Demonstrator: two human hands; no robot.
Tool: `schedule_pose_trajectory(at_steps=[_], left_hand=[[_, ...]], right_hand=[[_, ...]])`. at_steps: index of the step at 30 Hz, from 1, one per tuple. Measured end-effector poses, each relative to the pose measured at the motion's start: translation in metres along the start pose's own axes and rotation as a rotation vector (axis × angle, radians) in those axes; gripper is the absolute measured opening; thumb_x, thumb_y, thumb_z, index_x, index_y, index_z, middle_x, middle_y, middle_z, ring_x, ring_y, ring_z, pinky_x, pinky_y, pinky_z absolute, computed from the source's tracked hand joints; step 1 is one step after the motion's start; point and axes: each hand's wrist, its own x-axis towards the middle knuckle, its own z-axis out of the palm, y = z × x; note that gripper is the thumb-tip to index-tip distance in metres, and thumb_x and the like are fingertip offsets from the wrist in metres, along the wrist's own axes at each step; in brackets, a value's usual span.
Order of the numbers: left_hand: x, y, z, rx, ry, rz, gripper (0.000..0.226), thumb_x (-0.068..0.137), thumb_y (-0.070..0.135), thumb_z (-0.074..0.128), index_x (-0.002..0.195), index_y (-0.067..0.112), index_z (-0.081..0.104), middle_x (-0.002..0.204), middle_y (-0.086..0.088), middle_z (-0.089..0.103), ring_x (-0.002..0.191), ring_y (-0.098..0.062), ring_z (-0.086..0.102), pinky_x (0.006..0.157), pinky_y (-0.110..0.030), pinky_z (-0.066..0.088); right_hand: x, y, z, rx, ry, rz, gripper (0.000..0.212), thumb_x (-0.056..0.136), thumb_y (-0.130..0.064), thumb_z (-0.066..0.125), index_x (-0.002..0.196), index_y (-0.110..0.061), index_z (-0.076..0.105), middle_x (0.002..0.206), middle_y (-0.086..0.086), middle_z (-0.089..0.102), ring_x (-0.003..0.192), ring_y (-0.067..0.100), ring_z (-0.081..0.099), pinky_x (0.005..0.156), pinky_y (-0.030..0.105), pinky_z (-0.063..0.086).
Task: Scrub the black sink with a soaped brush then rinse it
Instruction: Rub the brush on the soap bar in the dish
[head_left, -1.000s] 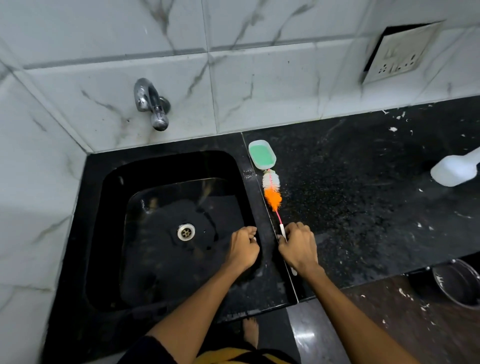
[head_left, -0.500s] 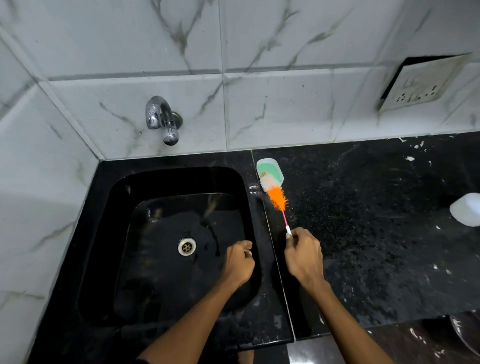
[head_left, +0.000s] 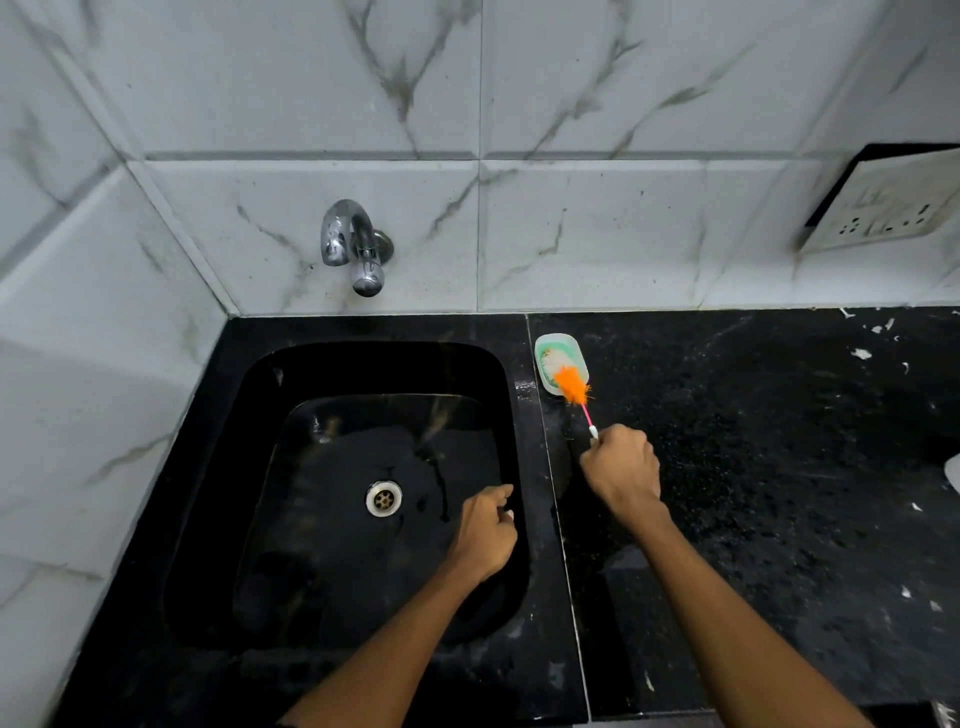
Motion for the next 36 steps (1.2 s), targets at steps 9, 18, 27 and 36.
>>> schedule_pose_trajectory(at_steps=[9,18,27,36], left_hand=[[0.001,-0.001,0.000,0.012,-0.006,-0.009,0.047,0.094,-0.001,0.051,0.140,0.008,0.051,0.140,-0.009,0.056,0.128,-0.014,0.053,0.107,-0.023,0.043],[0.003,0.006,0.001,0.025,-0.003,-0.003,0.046,0.095,0.000,0.051,0.140,0.007,0.051,0.140,-0.010,0.056,0.128,-0.015,0.053,0.104,-0.021,0.044],[0.003,0.010,-0.001,0.027,-0.009,-0.008,0.047,0.094,0.000,0.051,0.141,0.006,0.051,0.138,-0.011,0.056,0.127,-0.017,0.054,0.106,-0.026,0.045],[0.002,0.013,0.003,0.017,-0.024,-0.001,0.046,0.095,0.002,0.052,0.141,0.007,0.051,0.139,-0.011,0.056,0.128,-0.017,0.053,0.106,-0.030,0.047]], right_hand=[[0.008,0.003,-0.014,-0.112,0.008,-0.043,0.020,0.077,-0.025,0.058,0.088,-0.011,0.069,0.078,0.009,0.061,0.073,0.032,0.059,0.061,0.030,0.043],[0.020,-0.005,-0.021,0.051,-0.155,0.070,0.023,0.083,-0.024,0.055,0.098,-0.007,0.057,0.093,0.010,0.057,0.089,0.034,0.059,0.072,0.035,0.045],[0.058,-0.010,-0.037,1.263,-0.798,0.746,0.038,0.095,-0.004,0.019,0.091,0.005,0.056,0.047,-0.004,0.032,0.026,0.005,0.022,0.024,0.013,0.015],[0.036,-0.013,-0.027,0.727,-0.447,0.527,0.027,0.080,-0.014,0.045,0.078,0.000,0.069,0.048,0.002,0.056,0.032,0.012,0.041,0.036,0.018,0.033]])
